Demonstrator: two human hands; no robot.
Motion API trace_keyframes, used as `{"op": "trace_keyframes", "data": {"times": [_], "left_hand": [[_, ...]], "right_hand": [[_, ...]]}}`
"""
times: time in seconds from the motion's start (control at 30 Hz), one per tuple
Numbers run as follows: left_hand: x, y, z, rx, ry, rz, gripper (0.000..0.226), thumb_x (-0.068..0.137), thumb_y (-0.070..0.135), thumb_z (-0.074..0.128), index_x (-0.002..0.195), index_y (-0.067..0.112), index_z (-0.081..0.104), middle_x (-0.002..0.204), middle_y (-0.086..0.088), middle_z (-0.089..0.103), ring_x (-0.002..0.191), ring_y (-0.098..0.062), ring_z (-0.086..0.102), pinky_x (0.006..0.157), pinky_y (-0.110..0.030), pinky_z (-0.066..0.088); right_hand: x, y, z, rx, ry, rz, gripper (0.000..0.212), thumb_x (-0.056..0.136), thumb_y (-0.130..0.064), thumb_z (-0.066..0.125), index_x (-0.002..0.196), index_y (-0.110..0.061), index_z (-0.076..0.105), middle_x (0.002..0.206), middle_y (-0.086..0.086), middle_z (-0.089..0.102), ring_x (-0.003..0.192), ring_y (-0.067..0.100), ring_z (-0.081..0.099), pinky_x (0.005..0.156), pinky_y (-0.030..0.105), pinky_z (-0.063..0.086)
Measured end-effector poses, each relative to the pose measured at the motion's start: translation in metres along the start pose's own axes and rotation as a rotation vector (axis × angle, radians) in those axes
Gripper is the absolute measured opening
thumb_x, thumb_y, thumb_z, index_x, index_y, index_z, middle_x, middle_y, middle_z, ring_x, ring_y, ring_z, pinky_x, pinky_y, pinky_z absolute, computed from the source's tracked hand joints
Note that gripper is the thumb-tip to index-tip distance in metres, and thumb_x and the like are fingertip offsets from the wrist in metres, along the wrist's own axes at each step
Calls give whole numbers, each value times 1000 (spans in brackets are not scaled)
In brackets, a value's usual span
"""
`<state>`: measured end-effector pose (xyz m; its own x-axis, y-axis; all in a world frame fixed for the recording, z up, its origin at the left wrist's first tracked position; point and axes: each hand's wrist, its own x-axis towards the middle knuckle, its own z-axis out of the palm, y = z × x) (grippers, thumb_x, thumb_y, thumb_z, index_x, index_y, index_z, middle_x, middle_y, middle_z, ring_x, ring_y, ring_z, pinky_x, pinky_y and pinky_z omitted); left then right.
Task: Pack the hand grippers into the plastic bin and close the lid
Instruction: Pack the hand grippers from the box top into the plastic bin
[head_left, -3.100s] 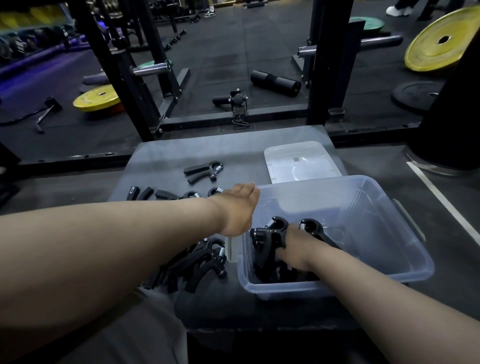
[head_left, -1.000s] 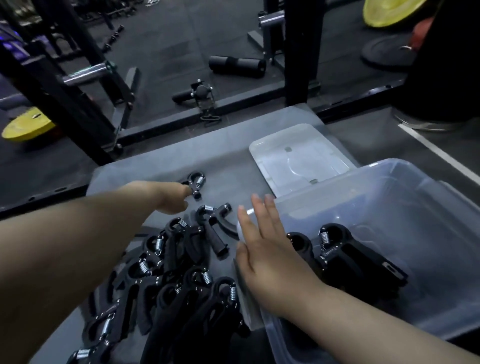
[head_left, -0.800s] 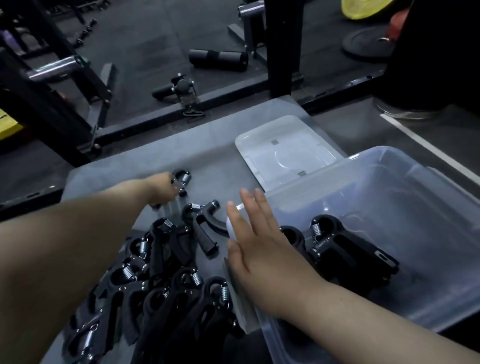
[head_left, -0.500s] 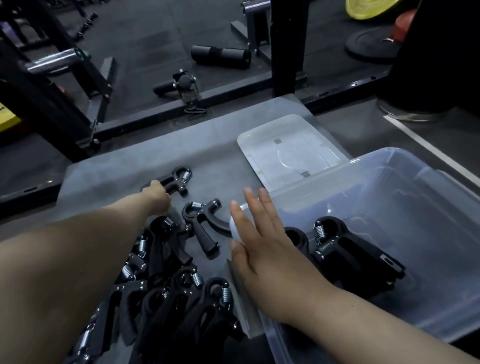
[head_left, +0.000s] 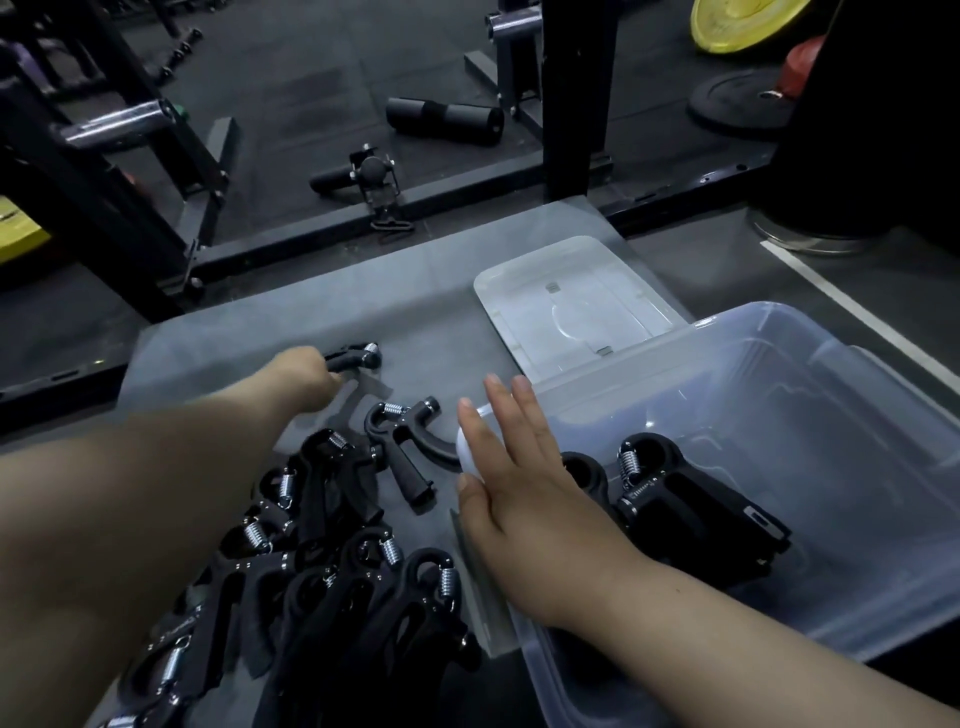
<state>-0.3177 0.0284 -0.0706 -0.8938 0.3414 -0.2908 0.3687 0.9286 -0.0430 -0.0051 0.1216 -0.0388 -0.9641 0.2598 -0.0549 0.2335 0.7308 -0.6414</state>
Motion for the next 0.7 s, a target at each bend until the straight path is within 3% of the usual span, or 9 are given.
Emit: {"op": "trace_keyframes", "data": {"times": [0.07,0.2,0.3,0.4,0.57,0.63,0.7], "left_hand": [[-10,4,-21,-5,19,48,36,99,25,50,68,7,53,81,-15,64,70,-29,55,66,-29,42],[-40,14,-68,-86,124,153,39,102,22,42,64,15,48,73,-7,57,63,-22,51,67,-28,39],[-72,13,-89,-199,236,186,39,103,22,37,66,14,46,83,-13,54,77,-27,49,71,-31,37],[-111,10,-96,-462,306,186,40,104,22,36,66,11,49,77,-13,56,72,-27,50,55,-28,36],[-168,9,-101,-955,210,15,39,102,34,34,98,6,62,68,-3,71,49,-19,43,45,-24,35],[-192,17,-106,-1071,196,-5,37,102,29,33,107,3,58,70,-6,71,44,-17,38,43,-22,32],[-216,34,-110,-1161,163,7,34,103,24,31,115,0,52,70,-8,70,42,-15,38,41,-21,31]], "right_hand": [[-1,0,1,-7,9,6,59,103,-35,24,156,-29,-1,157,-14,-30,134,-1,-42,120,29,4],[-1,0,3,-44,11,6,59,104,-36,24,157,-25,-1,158,-11,-29,135,2,-42,122,31,2],[2,-3,1,-39,-10,18,59,104,-35,23,157,-25,0,159,-10,-27,136,3,-41,120,29,-1],[3,-5,-3,-44,-38,27,58,103,-34,24,157,-25,1,159,-8,-26,137,5,-39,120,29,-1],[7,-4,-16,-64,-128,31,59,104,-36,28,157,-23,5,161,-3,-21,143,10,-32,120,32,-2],[7,-5,-28,-15,-125,17,60,104,-37,33,156,-18,11,164,1,-9,148,14,-18,119,31,-1],[3,-12,-47,219,-88,67,60,103,-40,36,155,-16,18,163,4,13,150,18,6,118,30,9]]}}
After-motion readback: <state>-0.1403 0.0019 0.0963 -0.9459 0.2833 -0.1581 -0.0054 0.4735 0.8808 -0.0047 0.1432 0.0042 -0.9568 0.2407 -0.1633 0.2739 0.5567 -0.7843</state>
